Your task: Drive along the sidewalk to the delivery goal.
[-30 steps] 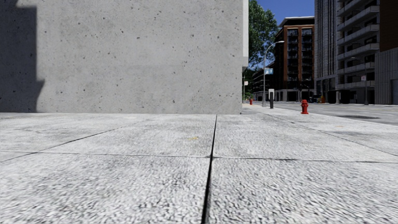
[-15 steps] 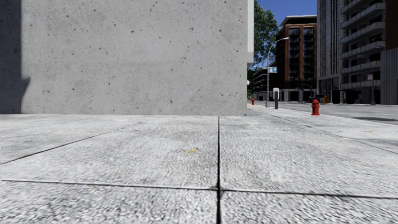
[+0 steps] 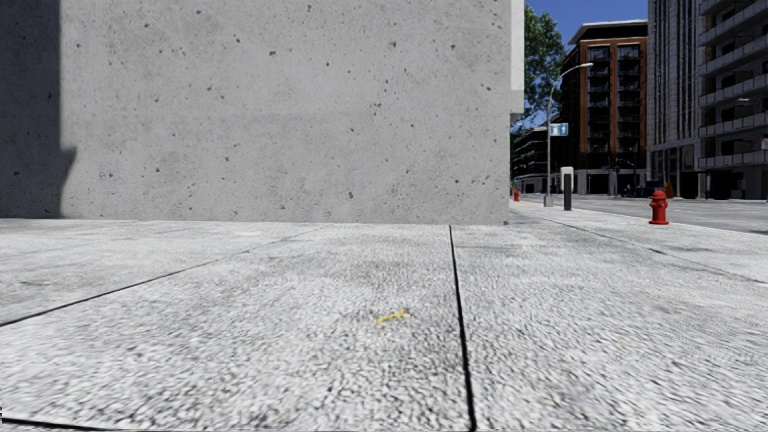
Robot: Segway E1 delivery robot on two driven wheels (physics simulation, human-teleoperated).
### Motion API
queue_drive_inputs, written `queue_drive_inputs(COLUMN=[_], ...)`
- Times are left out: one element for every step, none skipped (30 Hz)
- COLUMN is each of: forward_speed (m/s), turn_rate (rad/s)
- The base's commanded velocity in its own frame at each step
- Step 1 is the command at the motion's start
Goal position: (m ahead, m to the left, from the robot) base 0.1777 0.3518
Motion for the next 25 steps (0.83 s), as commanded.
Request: queue_drive_inputs(forward_speed=[0.00, 0.00, 0.00, 0.00, 0.00, 0.00, 0.00, 0.00, 0.00, 0.00, 0.00, 0.00, 0.00, 0.00, 0.00, 0.00, 0.00, 0.00, 0.00, 0.00, 0.00, 0.00, 0.00, 0.00, 0.00], turn_rate=[0.00, 0.00, 0.00, 0.00, 0.00, 0.00, 0.00, 0.00, 0.00, 0.00, 0.00, 0.00, 0.00, 0.00, 0.00, 0.00, 0.00, 0.00, 0.00, 0.00, 0.00, 0.00, 0.00, 0.00, 0.00])
